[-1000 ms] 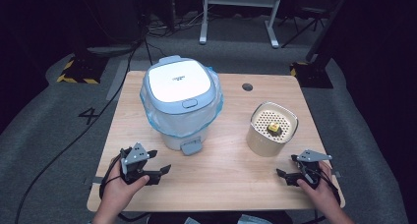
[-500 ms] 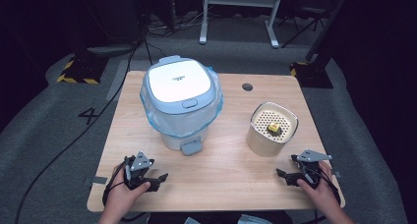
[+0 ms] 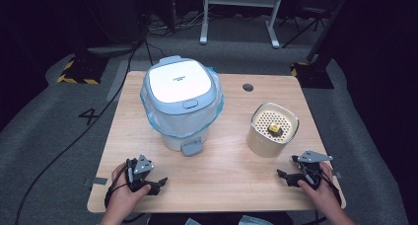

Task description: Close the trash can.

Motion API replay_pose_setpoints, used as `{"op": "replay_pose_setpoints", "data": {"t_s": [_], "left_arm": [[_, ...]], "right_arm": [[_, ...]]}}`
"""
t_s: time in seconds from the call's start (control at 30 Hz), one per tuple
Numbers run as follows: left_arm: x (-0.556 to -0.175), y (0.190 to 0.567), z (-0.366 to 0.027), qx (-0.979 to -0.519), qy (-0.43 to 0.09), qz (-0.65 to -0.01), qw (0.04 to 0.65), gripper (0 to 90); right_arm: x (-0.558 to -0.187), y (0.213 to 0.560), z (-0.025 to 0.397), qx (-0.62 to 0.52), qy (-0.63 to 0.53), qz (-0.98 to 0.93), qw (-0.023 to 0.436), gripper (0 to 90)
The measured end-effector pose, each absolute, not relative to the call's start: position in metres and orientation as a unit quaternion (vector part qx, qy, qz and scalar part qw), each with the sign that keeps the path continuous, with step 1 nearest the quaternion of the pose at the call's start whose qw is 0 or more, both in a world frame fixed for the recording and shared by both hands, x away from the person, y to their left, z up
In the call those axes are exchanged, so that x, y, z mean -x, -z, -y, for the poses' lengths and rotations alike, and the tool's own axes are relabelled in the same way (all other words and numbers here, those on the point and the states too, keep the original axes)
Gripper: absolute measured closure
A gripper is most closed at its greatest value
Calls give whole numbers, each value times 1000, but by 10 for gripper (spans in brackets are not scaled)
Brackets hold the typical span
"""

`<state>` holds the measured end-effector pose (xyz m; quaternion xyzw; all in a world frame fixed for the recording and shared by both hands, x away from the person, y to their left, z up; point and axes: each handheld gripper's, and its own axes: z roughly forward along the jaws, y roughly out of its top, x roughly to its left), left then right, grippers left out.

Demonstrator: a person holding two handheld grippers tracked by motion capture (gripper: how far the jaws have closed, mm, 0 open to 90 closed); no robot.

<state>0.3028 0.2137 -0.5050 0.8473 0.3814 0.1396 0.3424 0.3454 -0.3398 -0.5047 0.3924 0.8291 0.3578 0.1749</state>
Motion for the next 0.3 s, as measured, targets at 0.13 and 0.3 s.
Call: {"op": "replay_pose_setpoints", "data": {"t_s": [0.13,0.3], "left_arm": [[-303,505,-214,-846,-141,-384,343,130],[-304,505,-214,-843,-144,-390,342,129]], "right_arm": [[-345,505,340,-392,-358,-829,175,115],[-345,505,340,-392,-358,-829,175,115]]}}
